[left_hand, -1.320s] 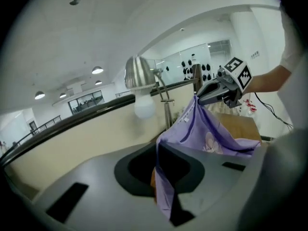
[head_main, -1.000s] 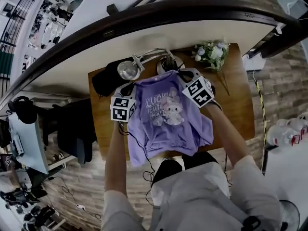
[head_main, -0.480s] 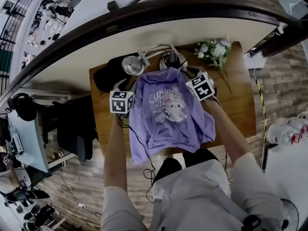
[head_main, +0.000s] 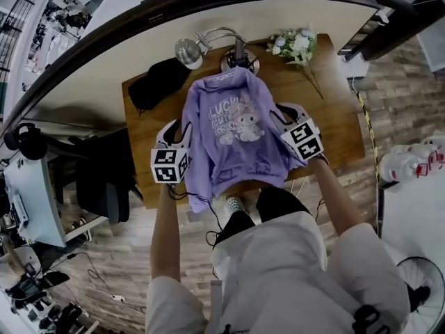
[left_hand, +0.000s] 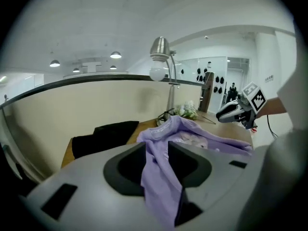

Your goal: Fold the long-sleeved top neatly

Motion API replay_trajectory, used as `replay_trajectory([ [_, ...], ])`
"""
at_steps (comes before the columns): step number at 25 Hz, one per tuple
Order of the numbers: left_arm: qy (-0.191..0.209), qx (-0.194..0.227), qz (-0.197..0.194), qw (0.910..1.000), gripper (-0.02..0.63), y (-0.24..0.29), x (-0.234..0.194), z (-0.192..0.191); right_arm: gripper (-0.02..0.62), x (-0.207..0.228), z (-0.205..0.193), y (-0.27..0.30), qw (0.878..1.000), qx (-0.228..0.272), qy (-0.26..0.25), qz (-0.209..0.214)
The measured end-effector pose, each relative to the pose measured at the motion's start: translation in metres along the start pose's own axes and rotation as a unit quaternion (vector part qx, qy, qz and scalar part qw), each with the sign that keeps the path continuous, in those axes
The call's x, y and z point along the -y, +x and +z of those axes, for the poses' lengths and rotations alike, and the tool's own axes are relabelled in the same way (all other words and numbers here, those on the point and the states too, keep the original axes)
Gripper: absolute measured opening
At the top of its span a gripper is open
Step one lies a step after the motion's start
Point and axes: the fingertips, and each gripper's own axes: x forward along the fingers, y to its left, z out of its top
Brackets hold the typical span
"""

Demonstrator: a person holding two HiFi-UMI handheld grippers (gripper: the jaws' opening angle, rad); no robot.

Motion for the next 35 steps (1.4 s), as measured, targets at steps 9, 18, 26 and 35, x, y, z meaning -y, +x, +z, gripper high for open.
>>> replay_trajectory([
  [9,0.043,-0.05,-0.045,0.9968,0.149,-0.065,0.097,-0.11,0.092,-0.118,-0.097,-0.064,0.999,-0.039,0.009,0.031],
  [18,-0.001,-0.047,-0.098,0.994,0.149,-0.112,0.187,-0.18,0.097,-0.179,-0.165,-0.094,0.996,-0.081,-0.01,0.038],
  [26,0.004,-0.115,-0.024,0.9931,0.187,-0.106,0.16,-0.236,0.19,-0.18,-0.202,-0.086,0.993,-0.119,0.002,0.015],
  [35,0.087,-0.148,-0.017,0.985,0.192,-0.097,0.168,-0.242,0.031,-0.172,-0.209,-0.078,0.993,-0.115,0.013,-0.01],
])
